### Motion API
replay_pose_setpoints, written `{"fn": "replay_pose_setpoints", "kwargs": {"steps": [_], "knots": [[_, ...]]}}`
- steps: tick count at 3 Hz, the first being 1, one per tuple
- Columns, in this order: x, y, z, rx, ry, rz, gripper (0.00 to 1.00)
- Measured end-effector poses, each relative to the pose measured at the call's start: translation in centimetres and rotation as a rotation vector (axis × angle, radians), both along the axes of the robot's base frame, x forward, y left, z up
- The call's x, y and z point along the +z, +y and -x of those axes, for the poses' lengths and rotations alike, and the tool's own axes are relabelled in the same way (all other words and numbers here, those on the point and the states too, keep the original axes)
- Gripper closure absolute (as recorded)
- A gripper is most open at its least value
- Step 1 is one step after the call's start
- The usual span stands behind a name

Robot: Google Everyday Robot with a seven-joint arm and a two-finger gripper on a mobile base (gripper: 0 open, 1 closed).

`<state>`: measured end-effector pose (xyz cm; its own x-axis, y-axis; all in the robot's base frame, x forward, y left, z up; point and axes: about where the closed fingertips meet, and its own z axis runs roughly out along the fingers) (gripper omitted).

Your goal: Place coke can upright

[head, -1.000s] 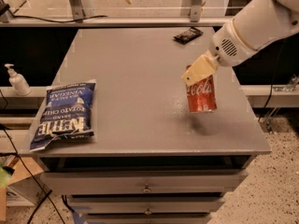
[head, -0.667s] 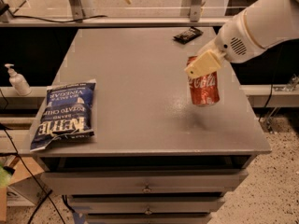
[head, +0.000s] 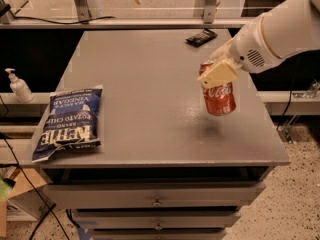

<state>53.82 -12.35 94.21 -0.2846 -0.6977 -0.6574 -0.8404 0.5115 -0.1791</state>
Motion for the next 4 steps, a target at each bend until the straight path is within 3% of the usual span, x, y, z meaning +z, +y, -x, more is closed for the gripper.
{"fn": "replay_pose_setpoints", "kwargs": {"steps": [2,4], "knots": [[0.9,1.3,-1.8,0.060,-0.233,-0.151,1.00],[2.8,2.0,-4.4,0.105,-0.403,-0.308,1.00]]}}
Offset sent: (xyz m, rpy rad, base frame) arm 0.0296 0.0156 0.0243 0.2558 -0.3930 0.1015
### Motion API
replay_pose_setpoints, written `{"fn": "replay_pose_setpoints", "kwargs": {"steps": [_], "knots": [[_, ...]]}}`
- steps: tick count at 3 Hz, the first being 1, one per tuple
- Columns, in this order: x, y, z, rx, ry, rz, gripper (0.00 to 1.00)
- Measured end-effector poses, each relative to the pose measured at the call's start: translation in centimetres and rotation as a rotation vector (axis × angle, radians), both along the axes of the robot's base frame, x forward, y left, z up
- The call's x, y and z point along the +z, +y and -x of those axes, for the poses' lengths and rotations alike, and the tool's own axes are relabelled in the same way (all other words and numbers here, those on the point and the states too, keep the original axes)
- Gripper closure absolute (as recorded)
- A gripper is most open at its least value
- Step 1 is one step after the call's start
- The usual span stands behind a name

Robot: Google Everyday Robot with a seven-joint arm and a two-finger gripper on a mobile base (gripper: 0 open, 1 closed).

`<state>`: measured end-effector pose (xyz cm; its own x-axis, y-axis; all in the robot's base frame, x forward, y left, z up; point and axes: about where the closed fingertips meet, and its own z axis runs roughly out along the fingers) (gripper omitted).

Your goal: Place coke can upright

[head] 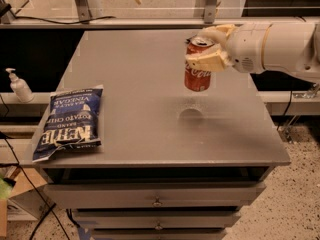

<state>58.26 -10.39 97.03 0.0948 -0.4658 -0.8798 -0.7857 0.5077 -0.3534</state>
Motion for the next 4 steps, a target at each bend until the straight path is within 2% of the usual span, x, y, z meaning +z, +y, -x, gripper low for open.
{"fn": "replay_pose_setpoints", "kwargs": {"steps": [2,3,4], "knots": [[-0.2,0.3,-2.6,-0.027,-0.148,0.009,1.00],[-1.0,-0.3,-4.4,-0.050,-0.177,0.023,1.00],[-2.0,-1.0,-5.9,-0.067,-0.165,0.019,0.84]]}}
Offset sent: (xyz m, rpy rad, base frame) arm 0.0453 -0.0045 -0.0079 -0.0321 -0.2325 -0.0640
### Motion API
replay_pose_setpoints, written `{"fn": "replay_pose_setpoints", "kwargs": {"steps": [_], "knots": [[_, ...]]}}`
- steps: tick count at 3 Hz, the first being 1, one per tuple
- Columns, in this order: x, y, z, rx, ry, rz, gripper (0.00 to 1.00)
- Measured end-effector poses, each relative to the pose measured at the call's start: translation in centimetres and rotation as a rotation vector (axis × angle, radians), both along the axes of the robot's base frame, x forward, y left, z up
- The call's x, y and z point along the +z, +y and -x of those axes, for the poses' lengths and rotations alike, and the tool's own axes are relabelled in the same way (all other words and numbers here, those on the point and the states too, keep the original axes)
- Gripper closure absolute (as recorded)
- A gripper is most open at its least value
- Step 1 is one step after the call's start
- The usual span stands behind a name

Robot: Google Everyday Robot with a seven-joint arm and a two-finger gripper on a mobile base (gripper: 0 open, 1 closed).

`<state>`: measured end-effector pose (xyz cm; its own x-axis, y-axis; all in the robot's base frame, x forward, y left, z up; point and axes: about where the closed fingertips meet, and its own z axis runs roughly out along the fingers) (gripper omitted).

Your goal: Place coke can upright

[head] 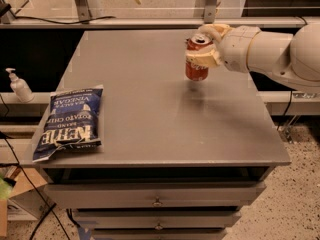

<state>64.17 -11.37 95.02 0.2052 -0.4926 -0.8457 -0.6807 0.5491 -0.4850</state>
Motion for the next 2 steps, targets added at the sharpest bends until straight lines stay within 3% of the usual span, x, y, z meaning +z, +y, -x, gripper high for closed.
{"fn": "replay_pose_setpoints", "kwargs": {"steps": [2], "knots": [[-1.69,-1.28,-1.88,-0.006,0.060,-0.055,0.38]]}}
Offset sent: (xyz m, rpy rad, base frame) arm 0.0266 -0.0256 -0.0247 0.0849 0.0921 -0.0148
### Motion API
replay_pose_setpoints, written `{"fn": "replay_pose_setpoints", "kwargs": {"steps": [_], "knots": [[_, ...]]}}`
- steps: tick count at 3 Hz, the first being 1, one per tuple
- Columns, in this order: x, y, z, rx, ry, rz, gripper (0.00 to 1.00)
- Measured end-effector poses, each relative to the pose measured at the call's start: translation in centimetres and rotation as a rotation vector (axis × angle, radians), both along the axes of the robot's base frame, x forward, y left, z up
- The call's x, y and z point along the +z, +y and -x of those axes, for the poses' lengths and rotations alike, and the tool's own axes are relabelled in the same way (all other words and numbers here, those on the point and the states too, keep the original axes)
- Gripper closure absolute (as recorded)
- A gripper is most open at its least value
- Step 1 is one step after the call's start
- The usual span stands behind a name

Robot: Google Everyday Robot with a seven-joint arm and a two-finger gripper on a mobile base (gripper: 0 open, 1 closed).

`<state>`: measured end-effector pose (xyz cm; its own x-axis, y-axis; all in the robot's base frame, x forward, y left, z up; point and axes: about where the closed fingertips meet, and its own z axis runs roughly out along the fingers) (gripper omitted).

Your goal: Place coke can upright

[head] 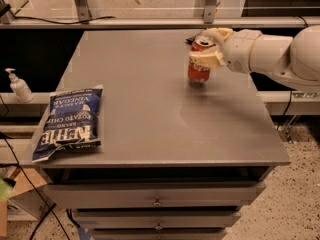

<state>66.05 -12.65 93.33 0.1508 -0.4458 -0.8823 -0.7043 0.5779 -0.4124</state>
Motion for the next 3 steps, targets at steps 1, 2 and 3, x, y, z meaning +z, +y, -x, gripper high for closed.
{"fn": "replay_pose_setpoints", "kwargs": {"steps": [1,2,3], "knots": [[0.00,0.24,0.01,0.004,0.000,0.000,0.15],[0.00,0.50,0.00,0.008,0.000,0.000,0.00],[0.00,0.51,0.00,0.008,0.000,0.000,0.00]]}}
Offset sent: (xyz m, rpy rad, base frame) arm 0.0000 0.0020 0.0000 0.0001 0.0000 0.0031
